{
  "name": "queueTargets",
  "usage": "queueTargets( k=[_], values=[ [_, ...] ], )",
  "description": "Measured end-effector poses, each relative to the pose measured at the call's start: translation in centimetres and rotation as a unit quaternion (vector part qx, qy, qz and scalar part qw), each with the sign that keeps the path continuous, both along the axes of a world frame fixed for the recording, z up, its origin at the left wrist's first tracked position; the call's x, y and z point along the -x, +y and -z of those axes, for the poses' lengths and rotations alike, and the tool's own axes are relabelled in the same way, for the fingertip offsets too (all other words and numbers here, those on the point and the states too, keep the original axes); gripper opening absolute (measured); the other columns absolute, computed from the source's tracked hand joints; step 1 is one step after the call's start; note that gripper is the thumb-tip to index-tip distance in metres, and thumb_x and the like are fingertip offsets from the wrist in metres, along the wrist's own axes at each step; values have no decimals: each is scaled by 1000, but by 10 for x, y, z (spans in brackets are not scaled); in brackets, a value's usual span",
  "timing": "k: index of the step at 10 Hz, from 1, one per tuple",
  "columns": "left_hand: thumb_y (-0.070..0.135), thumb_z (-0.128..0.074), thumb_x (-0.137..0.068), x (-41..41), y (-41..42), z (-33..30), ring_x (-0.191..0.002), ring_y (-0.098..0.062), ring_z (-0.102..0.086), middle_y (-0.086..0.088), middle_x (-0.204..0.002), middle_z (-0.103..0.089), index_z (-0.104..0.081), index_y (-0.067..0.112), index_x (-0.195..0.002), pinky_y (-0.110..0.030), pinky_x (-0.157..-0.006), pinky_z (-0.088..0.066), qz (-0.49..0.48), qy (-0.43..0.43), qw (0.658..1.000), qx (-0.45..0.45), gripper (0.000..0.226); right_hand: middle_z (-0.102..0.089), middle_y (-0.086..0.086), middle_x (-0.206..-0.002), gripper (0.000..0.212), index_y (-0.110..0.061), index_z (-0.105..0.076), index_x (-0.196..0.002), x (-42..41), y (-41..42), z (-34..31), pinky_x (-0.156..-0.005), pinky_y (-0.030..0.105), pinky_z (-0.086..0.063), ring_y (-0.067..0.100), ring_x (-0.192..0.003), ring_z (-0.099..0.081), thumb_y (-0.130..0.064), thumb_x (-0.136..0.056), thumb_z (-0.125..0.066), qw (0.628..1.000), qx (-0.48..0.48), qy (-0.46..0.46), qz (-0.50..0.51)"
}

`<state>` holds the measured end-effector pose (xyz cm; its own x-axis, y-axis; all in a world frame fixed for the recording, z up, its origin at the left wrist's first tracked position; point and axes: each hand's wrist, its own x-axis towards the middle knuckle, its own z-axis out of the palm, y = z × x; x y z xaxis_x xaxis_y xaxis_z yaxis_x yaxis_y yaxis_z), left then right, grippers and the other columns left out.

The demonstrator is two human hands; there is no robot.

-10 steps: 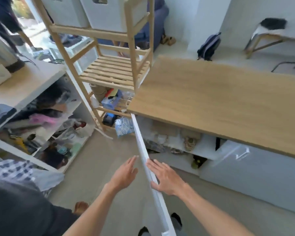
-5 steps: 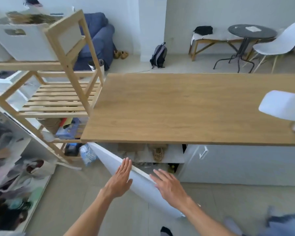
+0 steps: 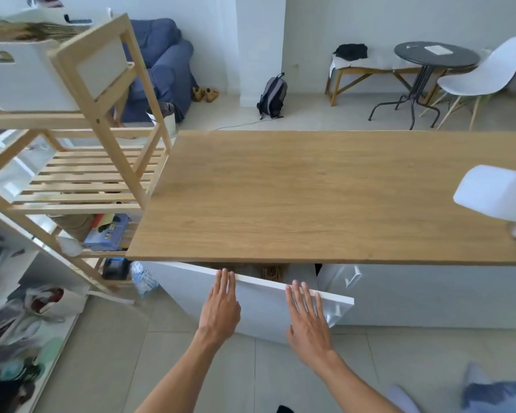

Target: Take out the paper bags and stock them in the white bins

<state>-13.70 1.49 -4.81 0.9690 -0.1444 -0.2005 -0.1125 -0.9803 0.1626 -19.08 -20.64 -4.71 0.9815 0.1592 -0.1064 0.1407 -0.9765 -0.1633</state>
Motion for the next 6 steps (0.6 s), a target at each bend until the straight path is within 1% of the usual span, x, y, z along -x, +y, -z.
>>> queueTargets(
  k=[1,2,3,4,5,6],
  values=[
    [27,-40,-105,-2,-3,1,-158,-30,8,-18,-170,5,4,1,-160,-35,-127,-4,-5,-15,1000,1,76,1,13,-171,93,-8,-4,-163,-11,1,1,-121,45,13,36,-157,6,-5,-85,-55,1000,-16,9,14],
    [29,-42,-104,-8,-8,-2,-158,-29,4,-18,-170,1,2,0,-161,-36,-127,-9,-17,-14,1000,2,77,-15,18,-168,91,-2,-23,-160,-15,2,-5,-119,41,11,39,-156,-12,-3,-78,-63,999,-30,-4,27],
    [31,-42,-105,-12,-10,-5,-159,-28,1,-17,-170,-2,1,0,-161,-36,-127,-12,-9,-14,1000,-12,77,-46,24,-155,88,5,-51,-146,-19,-2,-7,-118,43,-2,41,-145,-43,-6,-63,-79,1000,4,-5,19],
    [34,-41,-106,-13,-8,-13,-158,-26,-10,-15,-170,-11,-7,1,-161,-35,-127,-17,4,-16,1000,-22,73,-61,20,-143,82,1,-62,-139,-26,-12,-7,-123,50,-22,36,-132,-60,-10,-61,-84,1000,11,-25,-7],
    [36,-45,-104,-20,-3,-20,-147,-23,-36,-9,-160,-37,-30,9,-157,-33,-119,-35,24,-93,995,19,61,-67,12,-131,69,-7,-63,-140,-37,-25,-7,-108,47,-51,30,-119,-67,-12,-73,-79,997,-29,-57,-38],
    [33,-57,-100,-39,0,-38,-130,-26,-56,-9,-143,-56,-52,9,-143,-37,-105,-50,39,-160,985,57,49,-67,7,-128,54,-12,-69,-132,-61,-31,-23,-98,39,-56,28,-115,-66,-10,-78,-76,989,-106,-100,-22]
  ],
)
